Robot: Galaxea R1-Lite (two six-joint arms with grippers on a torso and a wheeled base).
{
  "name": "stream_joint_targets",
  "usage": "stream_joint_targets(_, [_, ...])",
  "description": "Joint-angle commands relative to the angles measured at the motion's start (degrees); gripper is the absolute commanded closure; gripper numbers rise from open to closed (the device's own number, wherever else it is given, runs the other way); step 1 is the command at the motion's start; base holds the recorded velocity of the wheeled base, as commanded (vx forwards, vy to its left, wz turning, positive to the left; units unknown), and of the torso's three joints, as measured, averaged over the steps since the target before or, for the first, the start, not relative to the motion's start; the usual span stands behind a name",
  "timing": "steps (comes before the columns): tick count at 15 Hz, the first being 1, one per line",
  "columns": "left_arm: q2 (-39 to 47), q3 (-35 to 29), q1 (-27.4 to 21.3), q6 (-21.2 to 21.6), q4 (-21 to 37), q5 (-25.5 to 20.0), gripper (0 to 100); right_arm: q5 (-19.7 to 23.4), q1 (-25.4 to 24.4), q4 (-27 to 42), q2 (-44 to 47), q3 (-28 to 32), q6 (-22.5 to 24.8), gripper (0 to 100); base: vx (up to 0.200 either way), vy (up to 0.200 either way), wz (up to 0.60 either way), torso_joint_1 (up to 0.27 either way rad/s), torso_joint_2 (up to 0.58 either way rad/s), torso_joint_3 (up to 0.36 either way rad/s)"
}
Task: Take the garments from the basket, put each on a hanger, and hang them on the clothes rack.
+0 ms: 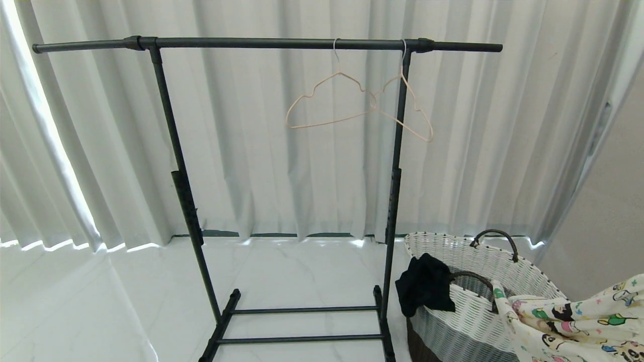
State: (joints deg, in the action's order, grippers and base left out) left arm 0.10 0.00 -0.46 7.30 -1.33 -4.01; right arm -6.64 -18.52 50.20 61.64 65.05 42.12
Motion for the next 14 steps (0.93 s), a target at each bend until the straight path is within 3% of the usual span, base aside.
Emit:
stream_joint_targets(1, [0.0,0.0,0.0,0.0,0.0,0.0,0,1.6,-2.6,-0.3,2.3,0.1,-3.4,100,0.0,0.0,0.0,0.0,0.0,0.0])
stream_joint_targets(4, [0.1,0.0,0.0,0.6,0.0,0.0,0,6.4,-13.7,-4.9,7.2,0.0,-17.9,100,0.0,0.0,0.0,0.0,0.0,0.0])
stream_joint_targets(6, [0.0,0.0,0.0,0.6,0.0,0.0,0,6.7,-21.4,-13.5,11.9,0.2,-27.4,100,0.0,0.0,0.0,0.0,0.0,0.0])
stream_joint_targets(7, [0.0,0.0,-0.1,0.4,0.0,-0.2,0,6.6,-23.4,-17.5,14.7,0.1,-29.8,100,0.0,0.0,0.0,0.0,0.0,0.0])
stream_joint_targets(14, [2.0,0.0,-0.7,1.0,0.0,-0.9,0,6.7,-26.4,-24.3,24.5,0.2,-29.9,100,0.0,0.0,0.0,0.0,0.0,0.0])
